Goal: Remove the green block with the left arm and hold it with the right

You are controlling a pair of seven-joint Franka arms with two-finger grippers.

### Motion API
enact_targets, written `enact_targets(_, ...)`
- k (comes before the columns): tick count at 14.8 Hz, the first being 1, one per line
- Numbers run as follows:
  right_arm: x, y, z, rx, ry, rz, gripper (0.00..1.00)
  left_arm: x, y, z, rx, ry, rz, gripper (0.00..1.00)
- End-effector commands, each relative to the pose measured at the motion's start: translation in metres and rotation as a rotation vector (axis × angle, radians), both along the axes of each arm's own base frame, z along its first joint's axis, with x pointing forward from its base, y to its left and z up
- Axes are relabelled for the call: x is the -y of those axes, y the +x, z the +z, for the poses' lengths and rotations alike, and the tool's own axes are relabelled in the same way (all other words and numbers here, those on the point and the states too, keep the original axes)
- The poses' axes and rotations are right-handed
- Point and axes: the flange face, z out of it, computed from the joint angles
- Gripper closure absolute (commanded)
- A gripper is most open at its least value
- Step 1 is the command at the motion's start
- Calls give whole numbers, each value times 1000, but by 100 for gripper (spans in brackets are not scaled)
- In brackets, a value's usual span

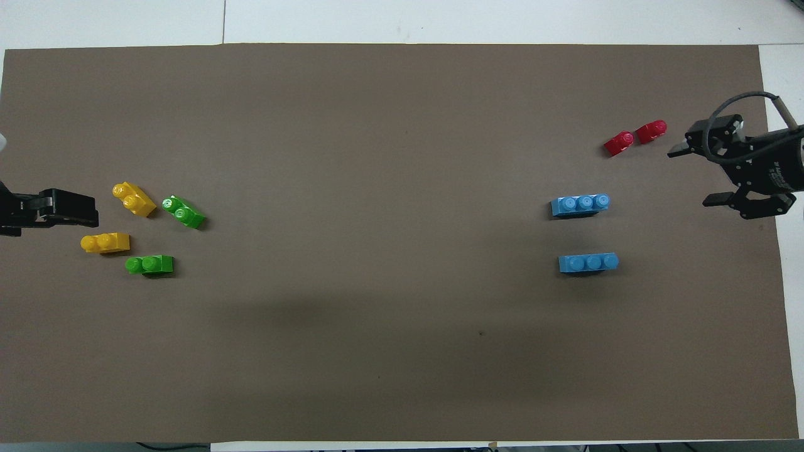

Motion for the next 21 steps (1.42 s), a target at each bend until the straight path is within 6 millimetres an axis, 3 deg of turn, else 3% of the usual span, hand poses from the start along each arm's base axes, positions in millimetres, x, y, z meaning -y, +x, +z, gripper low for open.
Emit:
enact_targets(1, 3, -14, 18, 20, -88, 224, 0, -9, 3, -4, -23, -37, 16, 0)
enact_targets(5, 2, -36, 46, 16, -126, 441, 0, -4, 3, 7, -44, -86, 18, 0)
enact_targets(10, -25, -38, 93, -13, -190, 585, 0, -2, 4, 10, -27, -136, 36, 0)
enact_targets(15, -54, -33, 98, -10, -218, 678, 0, -3, 3, 12, -24, -125, 25, 0)
enact_targets(21, -51, -32, 98, -6, -243, 677, 0, -2, 4, 22, 1, -80, 1, 0)
